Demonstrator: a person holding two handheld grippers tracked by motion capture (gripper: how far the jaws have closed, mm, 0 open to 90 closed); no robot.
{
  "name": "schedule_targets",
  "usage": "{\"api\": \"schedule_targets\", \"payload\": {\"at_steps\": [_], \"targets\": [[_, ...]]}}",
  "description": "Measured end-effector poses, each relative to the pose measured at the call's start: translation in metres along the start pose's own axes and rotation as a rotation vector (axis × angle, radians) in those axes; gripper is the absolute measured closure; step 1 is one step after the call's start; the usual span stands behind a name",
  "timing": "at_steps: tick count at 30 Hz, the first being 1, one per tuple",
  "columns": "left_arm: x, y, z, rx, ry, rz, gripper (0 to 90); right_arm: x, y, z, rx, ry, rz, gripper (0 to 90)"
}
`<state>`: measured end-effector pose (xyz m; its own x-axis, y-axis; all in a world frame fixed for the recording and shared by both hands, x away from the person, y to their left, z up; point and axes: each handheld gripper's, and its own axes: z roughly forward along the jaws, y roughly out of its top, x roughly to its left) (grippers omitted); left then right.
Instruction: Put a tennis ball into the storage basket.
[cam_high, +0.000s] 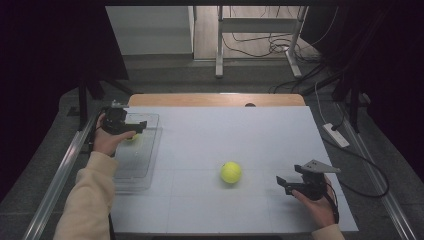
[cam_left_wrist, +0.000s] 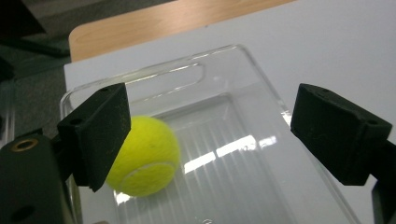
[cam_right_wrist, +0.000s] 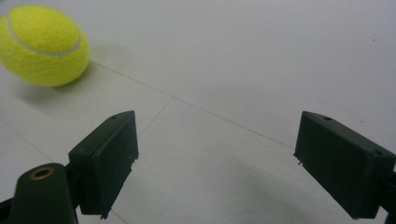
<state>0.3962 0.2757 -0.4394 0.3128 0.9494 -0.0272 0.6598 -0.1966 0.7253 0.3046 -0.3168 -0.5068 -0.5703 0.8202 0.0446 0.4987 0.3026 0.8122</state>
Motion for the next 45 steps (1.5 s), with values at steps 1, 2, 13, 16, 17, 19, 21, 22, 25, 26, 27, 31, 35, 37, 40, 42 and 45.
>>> {"api": "schedule_targets", "payload": {"at_steps": [1, 2, 13, 16, 17, 19, 21, 22, 25, 26, 27, 31, 35, 37, 40, 42, 45], "targets": [[-0.002, 0.000, -0.002, -0.009, -0.007, 0.004, 13.4, 0.000, 0.000, 0.000, -0.003, 0.000, 0.003, 13.5], [-0.005, -0.001, -0.003, -0.017, -0.014, 0.009, 13.4, -0.001, 0.000, 0.000, -0.003, 0.000, 0.000, 13.5], [-0.023, -0.006, -0.015, -0.090, -0.078, 0.031, 13.6, 0.000, -0.001, -0.002, -0.008, 0.016, 0.004, 13.5], [-0.027, -0.008, -0.017, -0.104, -0.092, 0.035, 13.6, 0.000, -0.001, -0.002, -0.011, 0.019, 0.008, 13.5], [-0.028, -0.009, -0.017, -0.104, -0.091, 0.041, 13.5, 0.000, -0.001, -0.002, -0.012, 0.019, 0.010, 13.5], [-0.029, -0.010, -0.018, -0.106, -0.092, 0.042, 13.5, 0.001, 0.000, -0.001, -0.012, 0.023, 0.010, 13.5], [-0.030, -0.013, -0.020, -0.115, -0.105, 0.033, 13.5, 0.001, 0.000, 0.000, -0.012, 0.021, 0.009, 13.6], [-0.030, -0.014, -0.021, -0.120, -0.119, 0.023, 13.5, 0.002, 0.000, 0.000, -0.012, 0.021, 0.007, 13.6], [-0.031, -0.017, -0.022, -0.135, -0.139, 0.004, 13.5, 0.002, 0.001, 0.000, -0.014, 0.018, 0.007, 13.7], [-0.031, -0.017, -0.022, -0.135, -0.139, 0.004, 13.5, 0.002, 0.001, 0.000, -0.014, 0.018, 0.007, 13.7], [-0.033, -0.018, -0.022, -0.135, -0.136, 0.009, 13.5, 0.002, 0.001, 0.000, -0.014, 0.015, 0.007, 13.7], [-0.037, -0.020, -0.025, -0.145, -0.138, 0.026, 13.4, 0.003, 0.001, -0.001, -0.013, 0.010, 0.005, 13.8], [-0.045, -0.023, -0.030, -0.155, -0.160, 0.039, 13.5, 0.003, 0.001, 0.001, -0.009, 0.005, 0.001, 13.9], [-0.049, -0.024, -0.031, -0.154, -0.169, 0.054, 13.5, 0.004, 0.001, 0.001, -0.009, 0.007, -0.004, 13.8], [-0.054, -0.024, -0.034, -0.159, -0.180, 0.058, 13.6, 0.004, 0.001, 0.000, -0.013, 0.010, -0.006, 13.9], [-0.059, -0.024, -0.036, -0.169, -0.199, 0.059, 13.7, 0.003, 0.001, -0.002, -0.016, 0.009, -0.002, 13.9], [-0.067, -0.023, -0.037, -0.178, -0.211, 0.077, 13.7, 0.003, 0.001, -0.002, -0.014, 0.010, 0.002, 13.9]]}}
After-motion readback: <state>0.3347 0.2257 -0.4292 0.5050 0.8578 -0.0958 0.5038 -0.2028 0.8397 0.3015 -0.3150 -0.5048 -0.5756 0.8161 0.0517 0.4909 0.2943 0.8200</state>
